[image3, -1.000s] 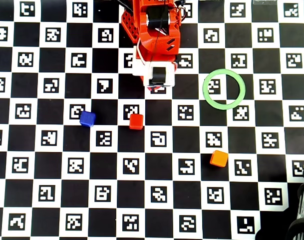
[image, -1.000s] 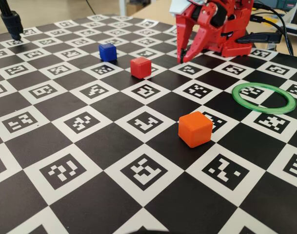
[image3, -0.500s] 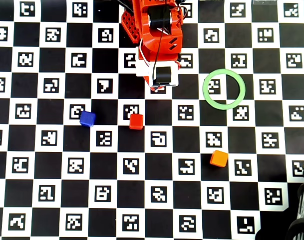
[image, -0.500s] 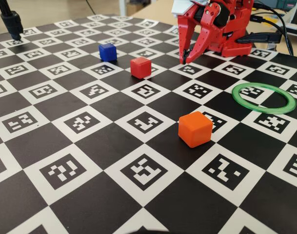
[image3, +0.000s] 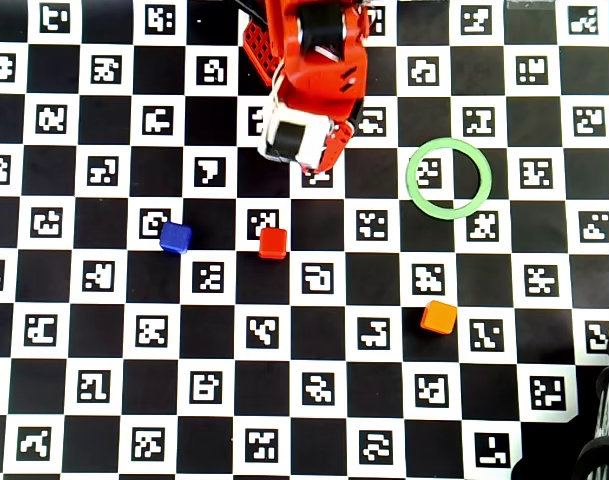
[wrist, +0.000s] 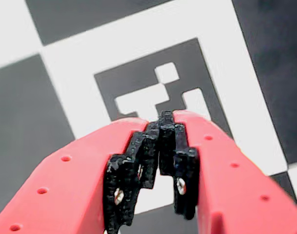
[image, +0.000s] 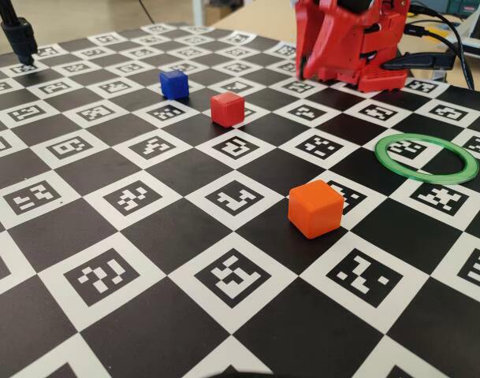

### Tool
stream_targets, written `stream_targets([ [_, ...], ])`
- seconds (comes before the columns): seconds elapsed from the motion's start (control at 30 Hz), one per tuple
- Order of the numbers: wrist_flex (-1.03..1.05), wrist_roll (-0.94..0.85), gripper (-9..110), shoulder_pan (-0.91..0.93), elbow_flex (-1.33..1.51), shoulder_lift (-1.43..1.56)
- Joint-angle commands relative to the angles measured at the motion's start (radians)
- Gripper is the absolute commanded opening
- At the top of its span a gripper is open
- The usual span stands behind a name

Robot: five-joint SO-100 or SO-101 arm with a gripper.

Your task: Grab the red cube then put it in the green circle then put the blue cube on top and finally the orange cube on top

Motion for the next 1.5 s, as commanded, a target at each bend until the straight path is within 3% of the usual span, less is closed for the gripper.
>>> stream_targets([
  [0.0, 0.021, 0.094, -6, 0.006, -0.227, -0.184],
  [0.3, 0.164, 0.433, -1, 0.078, -0.693, -0.624],
  [0.6, 0.295, 0.804, 24, 0.259, -1.100, -0.974],
  [0.87, 0.430, 0.946, 40, 0.304, -1.328, -1.124],
  [1.23, 0.388, 1.032, 44, 0.316, -1.285, -1.178],
  [1.47, 0.276, 1.037, 44, 0.293, -1.106, -1.155],
])
